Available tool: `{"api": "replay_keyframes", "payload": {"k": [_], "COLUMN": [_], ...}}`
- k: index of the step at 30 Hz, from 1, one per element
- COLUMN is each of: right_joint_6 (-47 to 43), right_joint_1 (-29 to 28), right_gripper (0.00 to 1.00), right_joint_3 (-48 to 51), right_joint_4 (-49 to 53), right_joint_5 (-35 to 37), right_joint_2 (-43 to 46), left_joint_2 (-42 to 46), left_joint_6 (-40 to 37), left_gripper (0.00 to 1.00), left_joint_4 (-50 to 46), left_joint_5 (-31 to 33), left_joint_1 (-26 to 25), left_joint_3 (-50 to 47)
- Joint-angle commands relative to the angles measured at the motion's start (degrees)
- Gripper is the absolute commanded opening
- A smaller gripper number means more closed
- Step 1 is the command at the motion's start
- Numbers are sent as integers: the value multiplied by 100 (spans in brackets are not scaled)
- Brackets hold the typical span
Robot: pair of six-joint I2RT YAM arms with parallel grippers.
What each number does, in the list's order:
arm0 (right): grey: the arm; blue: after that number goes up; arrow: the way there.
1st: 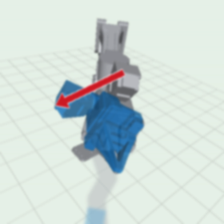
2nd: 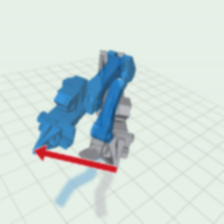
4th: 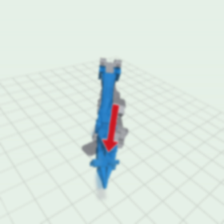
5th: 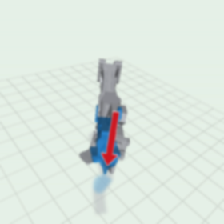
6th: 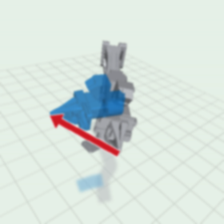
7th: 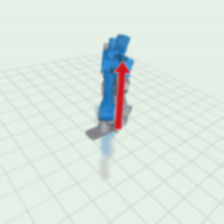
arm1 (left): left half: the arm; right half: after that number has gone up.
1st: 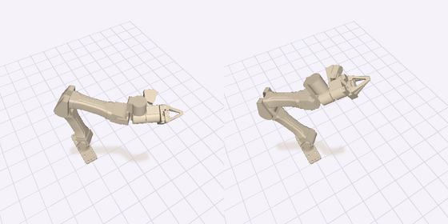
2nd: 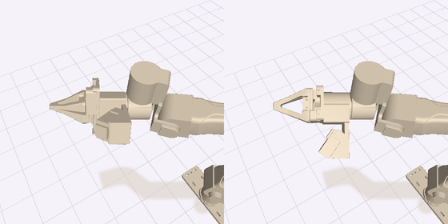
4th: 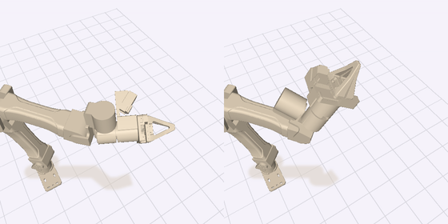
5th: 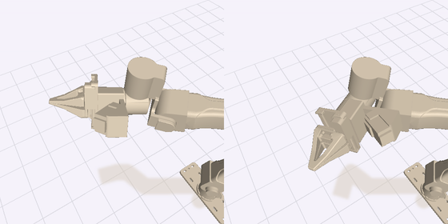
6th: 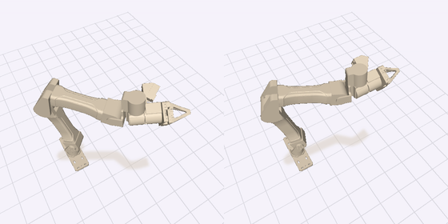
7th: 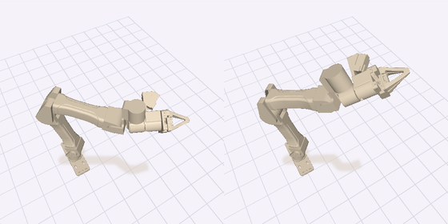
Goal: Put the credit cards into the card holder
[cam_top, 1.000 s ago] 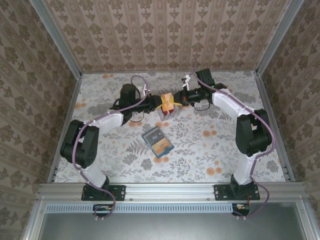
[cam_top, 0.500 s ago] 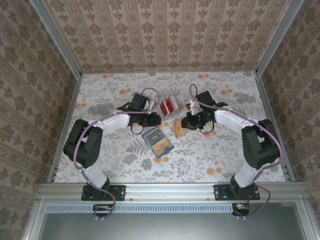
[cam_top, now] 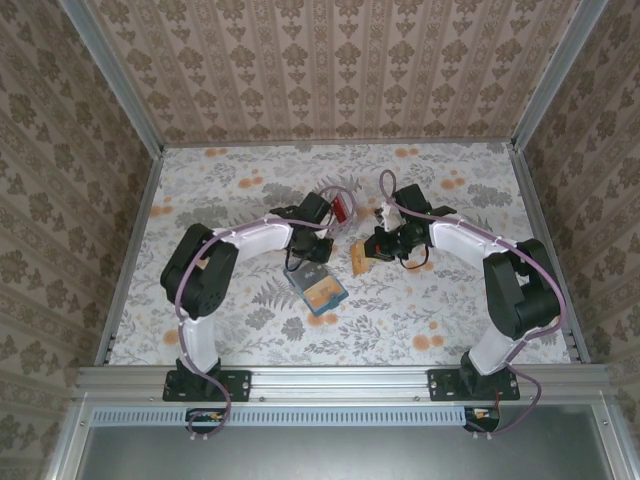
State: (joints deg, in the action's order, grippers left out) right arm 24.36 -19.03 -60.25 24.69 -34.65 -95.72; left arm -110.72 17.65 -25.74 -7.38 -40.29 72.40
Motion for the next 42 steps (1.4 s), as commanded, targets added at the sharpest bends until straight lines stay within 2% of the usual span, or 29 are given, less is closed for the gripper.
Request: {"api": "replay_keyframes", "payload": {"k": [1, 8, 15, 21, 27, 34, 38, 42], "right_joint_6": [-9, -10, 4, -89, -42, -126, -226, -241], "right_joint_1": [-32, -35, -152, -693, -1285, -1676, -1701, -1701], "right_gripper": [2, 2, 2, 2, 2, 2, 2, 2], "right_joint_3": [39, 44, -106, -281, -224, -340, -480, -667], "right_joint_4": [-26, -52, 22, 132, -150, -358, -480, -530], "right_joint_5": [89, 67, 71, 259, 528, 444, 502, 210], "right_joint_2": [203, 183, 177, 333, 819, 68, -332, -729], "left_joint_2": [-169, 274, 1062, 1680, 2106, 2904, 3451, 3795], "left_joint_6": [-276, 45, 548, 858, 960, 1559, 2001, 2374], "left_gripper": [10, 6, 6, 6, 7, 8, 8, 10], "left_joint_4": [-384, -163, 42, 240, 253, 417, 603, 960], "left_joint_5": [413, 790, 839, 811, 869, 942, 742, 328], "left_joint_1": [35, 191, 464, 521, 558, 566, 566, 583], "left_joint_3": [108, -665, -1627, -2167, -2187, -2606, -3168, -3796]}}
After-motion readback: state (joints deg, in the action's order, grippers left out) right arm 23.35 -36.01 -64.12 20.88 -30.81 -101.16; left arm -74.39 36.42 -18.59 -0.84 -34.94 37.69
